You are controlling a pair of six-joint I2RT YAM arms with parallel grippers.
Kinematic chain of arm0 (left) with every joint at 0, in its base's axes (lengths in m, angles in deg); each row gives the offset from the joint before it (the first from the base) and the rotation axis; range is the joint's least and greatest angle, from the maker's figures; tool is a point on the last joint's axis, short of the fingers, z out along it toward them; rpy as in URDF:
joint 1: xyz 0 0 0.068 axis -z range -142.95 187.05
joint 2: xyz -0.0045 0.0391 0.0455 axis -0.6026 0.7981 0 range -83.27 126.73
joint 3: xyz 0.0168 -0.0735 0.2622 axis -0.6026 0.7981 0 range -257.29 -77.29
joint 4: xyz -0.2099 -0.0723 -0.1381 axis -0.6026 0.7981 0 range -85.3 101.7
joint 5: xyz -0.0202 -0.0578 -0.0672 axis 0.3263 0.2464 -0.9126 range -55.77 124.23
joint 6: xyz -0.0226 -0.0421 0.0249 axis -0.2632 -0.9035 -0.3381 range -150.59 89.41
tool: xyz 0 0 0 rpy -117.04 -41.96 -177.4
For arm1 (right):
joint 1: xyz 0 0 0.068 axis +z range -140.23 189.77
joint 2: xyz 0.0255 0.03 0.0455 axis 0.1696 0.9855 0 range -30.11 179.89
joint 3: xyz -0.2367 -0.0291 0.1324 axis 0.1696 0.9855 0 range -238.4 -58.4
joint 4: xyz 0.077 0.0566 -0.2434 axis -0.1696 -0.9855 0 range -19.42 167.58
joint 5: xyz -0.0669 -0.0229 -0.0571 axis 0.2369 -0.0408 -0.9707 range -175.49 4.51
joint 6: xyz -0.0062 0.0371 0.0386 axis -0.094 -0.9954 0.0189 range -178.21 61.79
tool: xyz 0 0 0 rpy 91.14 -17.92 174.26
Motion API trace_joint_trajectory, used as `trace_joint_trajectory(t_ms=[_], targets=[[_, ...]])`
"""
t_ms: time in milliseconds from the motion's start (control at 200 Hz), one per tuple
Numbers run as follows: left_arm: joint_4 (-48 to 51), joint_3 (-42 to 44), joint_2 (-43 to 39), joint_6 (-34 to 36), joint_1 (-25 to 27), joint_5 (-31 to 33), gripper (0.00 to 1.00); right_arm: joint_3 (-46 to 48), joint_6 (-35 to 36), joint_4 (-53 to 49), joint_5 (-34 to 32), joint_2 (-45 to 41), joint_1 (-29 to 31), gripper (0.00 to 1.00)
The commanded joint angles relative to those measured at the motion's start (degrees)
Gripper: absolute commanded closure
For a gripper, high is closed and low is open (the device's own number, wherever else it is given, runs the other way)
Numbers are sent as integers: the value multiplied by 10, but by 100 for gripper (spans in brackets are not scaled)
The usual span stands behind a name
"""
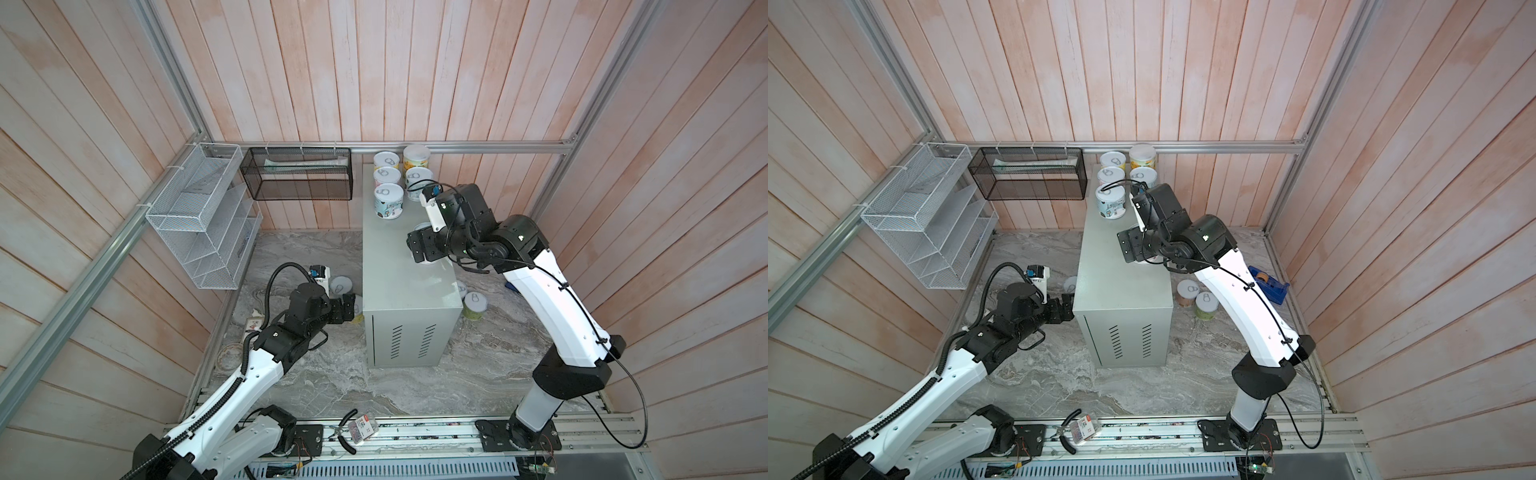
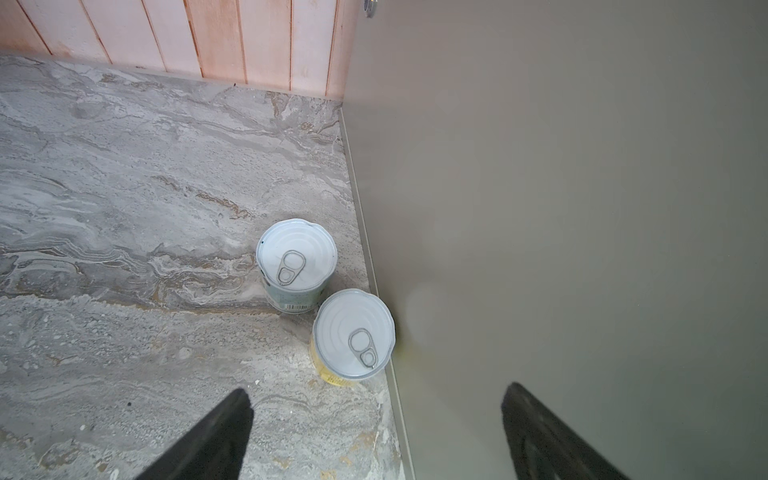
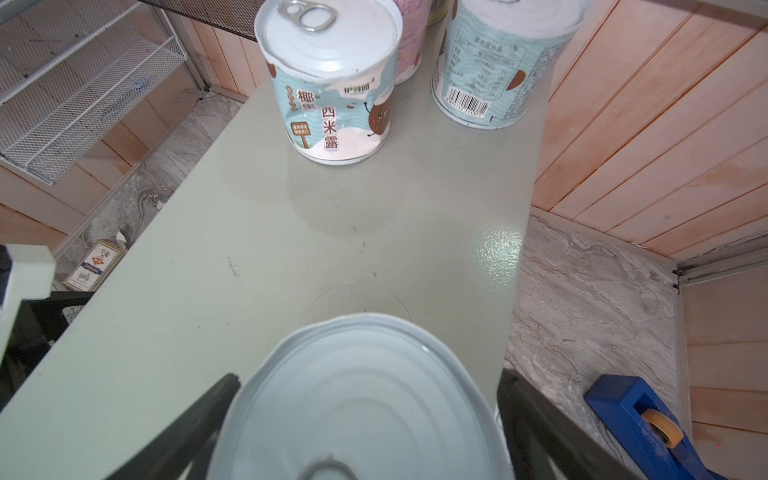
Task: Place and organize the canned foods onto the counter
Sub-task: 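Lift the pink can with the right gripper over the cabinet top, then lower the pink can onto the cabinet top beside the pale-blue can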
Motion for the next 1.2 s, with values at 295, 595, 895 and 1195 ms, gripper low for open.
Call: trace_joint_trajectory(t_ms=[295,595,895,1195], targets=[[-4,2,3,6,2,4,4,-3,1,38,-31,-62,33,7],[0,-12,11,5,2,-2,4,120,-32,49,-45,-149,58,32],[4,-12,3,5,2,2,5,278,-48,148,-22,-215,58,40],[2,5,-9,-2,1,1,5,307,-38,183,-27,-192,52,43]])
